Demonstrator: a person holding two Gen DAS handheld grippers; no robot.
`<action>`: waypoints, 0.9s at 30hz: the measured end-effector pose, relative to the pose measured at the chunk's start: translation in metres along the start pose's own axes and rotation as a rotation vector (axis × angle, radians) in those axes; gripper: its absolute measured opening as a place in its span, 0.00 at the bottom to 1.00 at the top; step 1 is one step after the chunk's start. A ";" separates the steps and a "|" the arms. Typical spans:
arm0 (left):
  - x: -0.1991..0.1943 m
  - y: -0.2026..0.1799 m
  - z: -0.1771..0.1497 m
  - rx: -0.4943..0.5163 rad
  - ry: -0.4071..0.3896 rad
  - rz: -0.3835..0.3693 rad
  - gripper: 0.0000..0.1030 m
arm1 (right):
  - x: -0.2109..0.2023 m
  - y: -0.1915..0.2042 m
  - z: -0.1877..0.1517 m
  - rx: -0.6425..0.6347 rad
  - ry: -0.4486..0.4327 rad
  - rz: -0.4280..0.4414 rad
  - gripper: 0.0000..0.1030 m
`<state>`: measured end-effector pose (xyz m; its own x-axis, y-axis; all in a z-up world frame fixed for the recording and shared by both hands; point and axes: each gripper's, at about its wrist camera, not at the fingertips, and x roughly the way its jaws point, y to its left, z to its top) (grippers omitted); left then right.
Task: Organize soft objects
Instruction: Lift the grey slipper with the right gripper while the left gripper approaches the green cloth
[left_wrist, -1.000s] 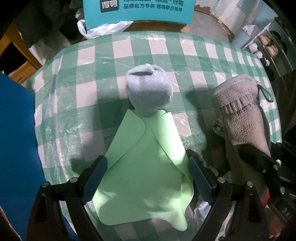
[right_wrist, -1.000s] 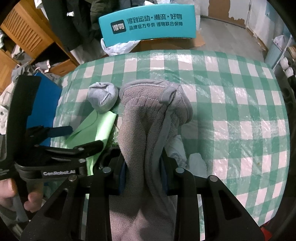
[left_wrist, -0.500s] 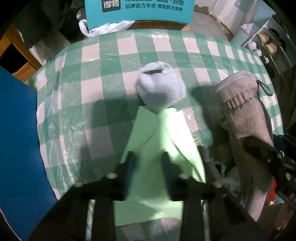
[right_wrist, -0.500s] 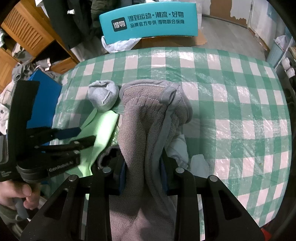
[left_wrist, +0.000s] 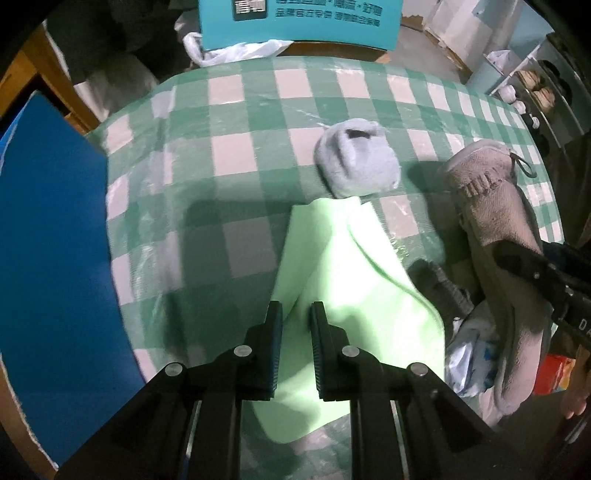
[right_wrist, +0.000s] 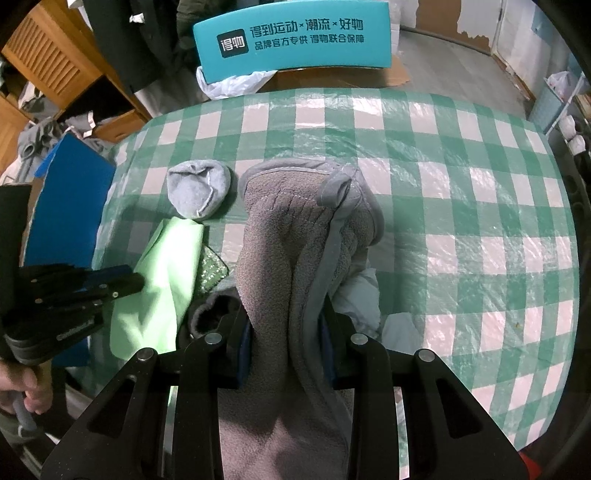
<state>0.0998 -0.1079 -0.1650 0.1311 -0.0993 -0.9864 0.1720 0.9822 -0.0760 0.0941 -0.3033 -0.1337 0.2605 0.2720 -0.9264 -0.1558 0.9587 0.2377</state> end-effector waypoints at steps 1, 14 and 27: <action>-0.001 0.004 -0.002 -0.008 0.003 0.003 0.14 | 0.000 0.000 0.000 -0.002 0.000 -0.002 0.28; -0.026 -0.012 -0.020 0.025 -0.045 -0.005 0.65 | 0.001 0.002 -0.001 -0.005 0.001 -0.004 0.28; -0.026 -0.054 -0.057 0.115 -0.015 -0.048 0.76 | -0.010 0.000 -0.012 0.004 -0.013 -0.009 0.28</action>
<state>0.0318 -0.1495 -0.1437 0.1341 -0.1488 -0.9797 0.2891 0.9515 -0.1050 0.0804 -0.3066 -0.1277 0.2739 0.2644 -0.9247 -0.1493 0.9615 0.2307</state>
